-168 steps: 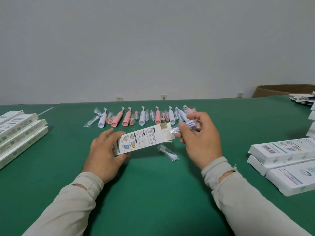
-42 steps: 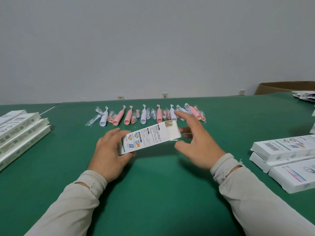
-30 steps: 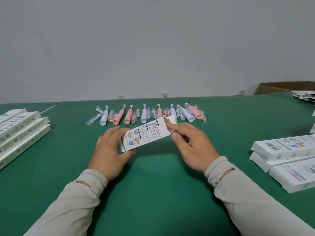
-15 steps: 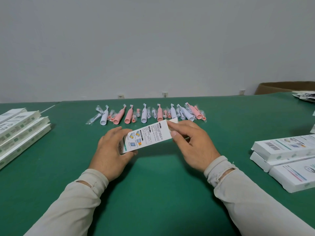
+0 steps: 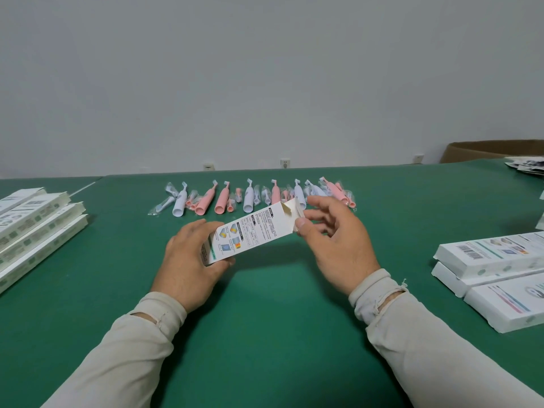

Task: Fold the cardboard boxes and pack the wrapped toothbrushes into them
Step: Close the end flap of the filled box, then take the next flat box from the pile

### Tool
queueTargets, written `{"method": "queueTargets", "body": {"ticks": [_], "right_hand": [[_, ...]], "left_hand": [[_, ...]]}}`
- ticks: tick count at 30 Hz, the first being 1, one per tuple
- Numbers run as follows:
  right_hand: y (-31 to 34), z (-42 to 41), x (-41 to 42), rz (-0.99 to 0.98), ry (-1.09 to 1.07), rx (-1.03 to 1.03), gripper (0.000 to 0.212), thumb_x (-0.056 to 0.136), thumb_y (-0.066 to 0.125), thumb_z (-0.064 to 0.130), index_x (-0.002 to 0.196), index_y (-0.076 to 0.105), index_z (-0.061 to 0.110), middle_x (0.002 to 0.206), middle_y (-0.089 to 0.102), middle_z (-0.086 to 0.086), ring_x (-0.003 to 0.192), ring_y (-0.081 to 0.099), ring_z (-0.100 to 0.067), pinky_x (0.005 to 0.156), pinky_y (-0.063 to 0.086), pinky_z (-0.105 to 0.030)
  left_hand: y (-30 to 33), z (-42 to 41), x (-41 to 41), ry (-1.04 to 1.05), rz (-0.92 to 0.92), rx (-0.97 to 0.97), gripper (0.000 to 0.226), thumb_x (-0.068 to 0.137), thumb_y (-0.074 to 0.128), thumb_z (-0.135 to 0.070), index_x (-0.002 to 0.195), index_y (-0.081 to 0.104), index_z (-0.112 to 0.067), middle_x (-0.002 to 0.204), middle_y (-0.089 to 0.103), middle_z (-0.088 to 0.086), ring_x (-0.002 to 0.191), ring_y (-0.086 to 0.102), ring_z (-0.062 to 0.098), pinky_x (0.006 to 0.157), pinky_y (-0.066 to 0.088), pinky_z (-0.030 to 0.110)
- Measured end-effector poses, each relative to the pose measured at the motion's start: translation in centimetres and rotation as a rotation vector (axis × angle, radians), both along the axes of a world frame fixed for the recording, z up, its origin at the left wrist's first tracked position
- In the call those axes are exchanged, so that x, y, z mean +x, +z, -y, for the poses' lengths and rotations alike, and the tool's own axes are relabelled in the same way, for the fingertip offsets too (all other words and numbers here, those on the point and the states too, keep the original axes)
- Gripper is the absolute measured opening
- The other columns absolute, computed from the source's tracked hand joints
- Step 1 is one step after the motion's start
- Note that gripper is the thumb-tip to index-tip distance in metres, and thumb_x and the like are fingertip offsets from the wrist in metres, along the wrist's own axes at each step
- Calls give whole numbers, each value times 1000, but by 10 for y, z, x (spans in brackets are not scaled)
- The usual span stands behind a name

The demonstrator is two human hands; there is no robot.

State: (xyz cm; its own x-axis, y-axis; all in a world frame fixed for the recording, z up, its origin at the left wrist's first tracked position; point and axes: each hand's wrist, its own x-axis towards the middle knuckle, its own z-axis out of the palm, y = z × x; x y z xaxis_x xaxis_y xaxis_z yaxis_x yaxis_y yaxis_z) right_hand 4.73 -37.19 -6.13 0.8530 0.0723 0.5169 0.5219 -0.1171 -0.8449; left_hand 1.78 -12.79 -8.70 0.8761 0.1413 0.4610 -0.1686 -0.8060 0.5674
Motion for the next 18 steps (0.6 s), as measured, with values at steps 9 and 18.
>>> {"method": "queueTargets", "body": {"ticks": [9,18], "right_hand": [[0,1,0,0,-10,-3,21,84,77,12,90,68,30,80,66,33,67,57,8,68,48,-9],[0,1,-1,-3,4,-43,17,85,77,17,89,69,31,85,68,28,70,56,6,68,47,-11]], "left_hand": [[-1,-1,1,-6,-18,19,62,75,84,-24,130,58,-33,141,51,-1,133,42,25,113,33,47],[-1,0,1,2,-21,33,64,76,83,-24,133,57,-33,144,48,-1,135,39,25,115,31,45]]}}
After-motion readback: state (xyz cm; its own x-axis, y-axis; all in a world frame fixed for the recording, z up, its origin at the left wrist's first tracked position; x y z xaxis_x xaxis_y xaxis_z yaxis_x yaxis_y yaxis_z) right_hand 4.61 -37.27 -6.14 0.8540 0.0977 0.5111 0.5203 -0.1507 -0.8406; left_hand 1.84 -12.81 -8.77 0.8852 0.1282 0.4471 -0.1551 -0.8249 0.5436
